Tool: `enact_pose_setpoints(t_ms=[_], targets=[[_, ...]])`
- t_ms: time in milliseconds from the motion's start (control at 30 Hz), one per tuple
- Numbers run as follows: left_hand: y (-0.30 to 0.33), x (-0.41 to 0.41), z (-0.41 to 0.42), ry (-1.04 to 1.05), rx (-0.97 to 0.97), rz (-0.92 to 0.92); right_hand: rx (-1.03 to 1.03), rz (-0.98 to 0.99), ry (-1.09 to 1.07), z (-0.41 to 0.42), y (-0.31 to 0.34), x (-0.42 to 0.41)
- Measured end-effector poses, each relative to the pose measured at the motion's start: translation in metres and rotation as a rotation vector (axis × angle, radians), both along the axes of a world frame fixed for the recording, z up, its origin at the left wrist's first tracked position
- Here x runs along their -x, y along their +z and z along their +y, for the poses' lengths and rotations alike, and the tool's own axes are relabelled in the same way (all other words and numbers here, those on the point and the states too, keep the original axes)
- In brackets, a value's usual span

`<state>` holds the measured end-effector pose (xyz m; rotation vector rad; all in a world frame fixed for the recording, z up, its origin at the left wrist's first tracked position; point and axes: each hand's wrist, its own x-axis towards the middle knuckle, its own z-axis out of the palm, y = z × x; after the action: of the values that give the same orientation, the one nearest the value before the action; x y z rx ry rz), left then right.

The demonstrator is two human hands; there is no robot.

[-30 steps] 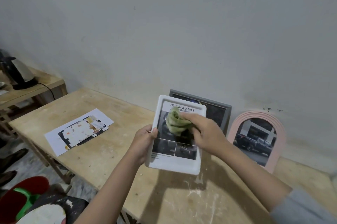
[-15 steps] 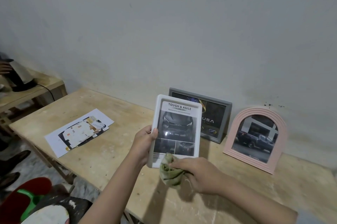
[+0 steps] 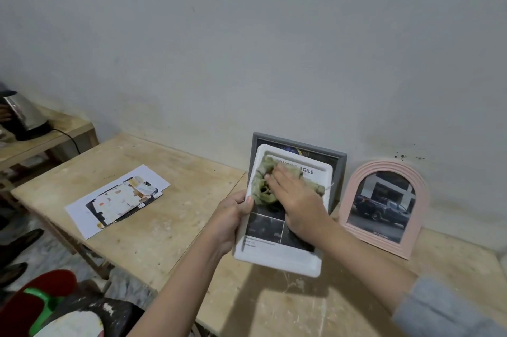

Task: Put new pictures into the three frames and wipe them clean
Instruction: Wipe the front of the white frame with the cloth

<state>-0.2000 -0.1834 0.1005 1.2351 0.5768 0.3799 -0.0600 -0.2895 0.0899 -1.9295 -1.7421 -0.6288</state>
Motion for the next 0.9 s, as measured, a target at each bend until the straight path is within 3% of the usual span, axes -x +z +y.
enact_pose_setpoints(t_ms=[167, 267, 433, 500, 567, 633, 767, 900], targets=[[-0.011, 0.01, 0.006, 0.061, 0.168, -0.026, 0.053, 0.067, 0.191, -0.013, -0.031, 0.032], [-0.012, 0.012, 0.006, 0.123, 0.19, -0.011, 0.207, 0.165, 0.341, -0.024, -0.035, 0.047], [-0.011, 0.016, 0.009, 0.171, 0.07, 0.057, 0.593, 0.748, 0.414, -0.031, 0.0, 0.053], [-0.011, 0.018, 0.009, 0.16, 0.077, 0.057, 0.542, 0.868, 0.323, -0.024, 0.019, 0.038], [-0.009, 0.019, 0.008, 0.134, 0.08, 0.06, 0.333, 0.814, 0.175, -0.014, 0.033, 0.021], [-0.008, 0.019, 0.007, 0.111, 0.055, 0.077, 0.168, 0.574, 0.084, -0.002, 0.033, 0.004], [-0.007, 0.017, 0.007, 0.107, 0.066, 0.036, 0.171, 0.149, 0.086, 0.012, 0.002, -0.002], [-0.012, 0.017, 0.01, 0.172, 0.118, 0.012, 0.21, 0.142, 0.201, -0.001, -0.037, 0.031]])
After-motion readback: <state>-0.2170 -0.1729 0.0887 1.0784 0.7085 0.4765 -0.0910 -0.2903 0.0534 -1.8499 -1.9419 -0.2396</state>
